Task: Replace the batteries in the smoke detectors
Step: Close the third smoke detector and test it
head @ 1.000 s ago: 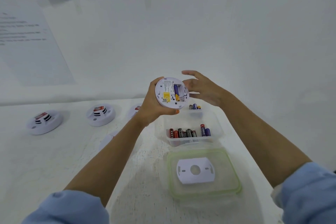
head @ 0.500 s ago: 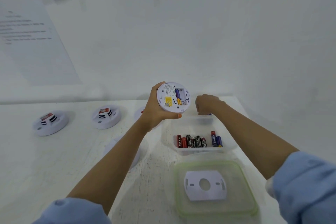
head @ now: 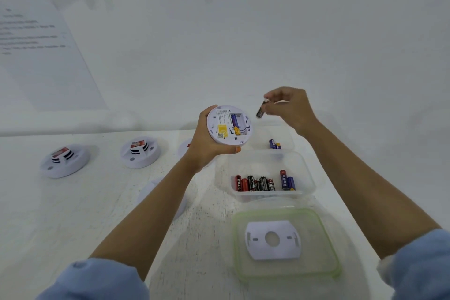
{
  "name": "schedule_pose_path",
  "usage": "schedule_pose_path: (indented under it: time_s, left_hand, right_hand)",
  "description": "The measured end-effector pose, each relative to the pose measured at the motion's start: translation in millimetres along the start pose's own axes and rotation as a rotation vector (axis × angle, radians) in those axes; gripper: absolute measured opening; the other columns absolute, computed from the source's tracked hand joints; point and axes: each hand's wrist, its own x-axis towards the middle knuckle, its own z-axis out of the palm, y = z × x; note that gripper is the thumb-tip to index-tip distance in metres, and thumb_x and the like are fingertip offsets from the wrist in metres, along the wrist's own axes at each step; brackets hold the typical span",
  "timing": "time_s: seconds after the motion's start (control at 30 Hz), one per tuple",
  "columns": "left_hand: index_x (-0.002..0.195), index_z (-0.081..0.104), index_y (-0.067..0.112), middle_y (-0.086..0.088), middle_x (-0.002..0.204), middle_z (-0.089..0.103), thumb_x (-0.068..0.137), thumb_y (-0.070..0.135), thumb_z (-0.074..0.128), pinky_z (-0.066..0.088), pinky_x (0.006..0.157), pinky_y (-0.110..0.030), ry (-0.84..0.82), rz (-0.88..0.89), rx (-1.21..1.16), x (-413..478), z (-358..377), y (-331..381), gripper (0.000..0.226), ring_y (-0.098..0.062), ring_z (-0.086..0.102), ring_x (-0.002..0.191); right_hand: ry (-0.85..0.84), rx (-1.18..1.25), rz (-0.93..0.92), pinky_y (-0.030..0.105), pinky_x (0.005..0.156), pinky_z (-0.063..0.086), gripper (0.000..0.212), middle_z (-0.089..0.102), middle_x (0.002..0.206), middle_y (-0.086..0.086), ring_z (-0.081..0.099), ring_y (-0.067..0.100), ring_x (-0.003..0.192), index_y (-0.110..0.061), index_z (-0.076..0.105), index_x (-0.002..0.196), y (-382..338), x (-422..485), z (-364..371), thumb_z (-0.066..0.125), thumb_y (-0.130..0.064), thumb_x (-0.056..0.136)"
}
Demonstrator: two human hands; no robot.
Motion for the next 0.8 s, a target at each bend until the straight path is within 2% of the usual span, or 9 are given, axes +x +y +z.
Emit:
schedule_pose_path:
  time_s: [0.07,0.2,0.27,0.37,0.43,0.5,0.6,0.73,0.8]
  left_hand:
    - [0.134,0.025,0.004,0.012,0.115,0.044,0.056,-0.025,0.072,0.047,0.076,-0.009,0.004,0.006,-0.014,0.3,2.5,2.2,0.096,0.017,0.052,0.098]
    - [0.133,0.025,0.005,0.009,0.116,0.045,0.056,-0.027,0.071,0.049,0.077,-0.012,-0.009,0.022,-0.043,0.7,6.1,4.1,0.095,0.013,0.054,0.099]
    - [0.131,0.027,0.008,0.008,0.118,0.045,0.054,-0.023,0.075,0.049,0.079,-0.013,-0.022,0.032,-0.041,0.1,6.3,3.2,0.097,0.012,0.054,0.102]
    - [0.129,0.029,0.015,0.008,0.12,0.046,0.049,-0.006,0.08,0.051,0.086,-0.02,-0.034,0.031,-0.032,-3.4,6.7,2.4,0.097,0.005,0.053,0.107]
    - [0.129,0.03,0.017,0.009,0.121,0.046,0.047,-0.001,0.08,0.051,0.087,-0.022,-0.032,0.027,-0.037,-6.0,7.5,2.6,0.097,0.004,0.053,0.107]
    - [0.129,0.029,0.017,0.01,0.121,0.046,0.047,0.0,0.08,0.051,0.086,-0.02,-0.035,0.033,-0.03,-7.8,8.8,3.8,0.098,0.006,0.053,0.107]
    - [0.13,0.029,0.016,0.008,0.121,0.047,0.047,0.0,0.081,0.051,0.087,-0.022,-0.029,0.042,-0.04,-9.4,10.1,5.0,0.099,0.001,0.053,0.11]
    - [0.133,0.028,0.013,0.002,0.125,0.048,0.043,0.015,0.085,0.051,0.094,-0.035,-0.002,0.053,-0.049,-9.2,10.8,9.2,0.106,-0.015,0.05,0.118]
    - [0.134,0.028,0.011,0.0,0.125,0.047,0.043,0.02,0.083,0.05,0.095,-0.036,-0.008,0.061,-0.034,-7.8,12.2,12.7,0.107,-0.017,0.05,0.117]
  right_hand:
    - [-0.012,0.081,-0.064,0.013,0.064,0.051,0.022,0.062,0.077,0.001,0.063,-0.001,0.058,-0.007,0.066,0.084,-15.7,-15.1,1.4,0.071,0.01,0.07]
    - [-0.129,0.043,-0.103,0.026,0.07,0.058,0.024,0.065,0.081,0.004,0.069,0.005,0.067,-0.011,0.064,0.078,-22.7,-36.9,11.2,0.069,0.011,0.072]
    - [-0.133,0.026,-0.108,0.026,0.068,0.058,0.022,0.065,0.081,0.004,0.07,0.003,0.068,-0.008,0.065,0.084,-21.4,-40.4,13.5,0.067,0.011,0.074]
    - [-0.098,-0.029,-0.15,0.018,0.065,0.056,0.027,0.063,0.082,0.003,0.067,0.0,0.065,-0.01,0.065,0.097,-21.0,-40.4,15.3,0.067,0.007,0.075]
    - [-0.066,-0.126,-0.199,0.016,0.067,0.055,0.026,0.067,0.084,0.008,0.065,0.003,0.066,-0.007,0.065,0.1,-20.4,-38.6,17.1,0.069,0.002,0.076]
    - [-0.071,-0.271,-0.244,0.02,0.076,0.054,0.024,0.069,0.096,0.011,0.063,0.012,0.078,-0.005,0.067,0.103,-19.7,-36.3,18.3,0.069,-0.006,0.079]
    - [-0.158,-0.4,-0.226,0.03,0.09,0.047,0.027,0.063,0.118,0.006,0.057,0.019,0.103,-0.01,0.066,0.112,-17.8,-35.9,19.7,0.064,-0.013,0.085]
    - [-0.212,-0.303,-0.202,0.024,0.094,0.046,0.031,0.059,0.125,0.009,0.054,0.013,0.104,-0.008,0.062,0.118,-20.4,-42.7,22.5,0.06,-0.008,0.088]
    - [-0.209,-0.325,-0.209,0.023,0.098,0.044,0.031,0.057,0.129,0.012,0.054,0.016,0.11,-0.004,0.06,0.119,-20.1,-43.9,23.1,0.056,-0.007,0.089]
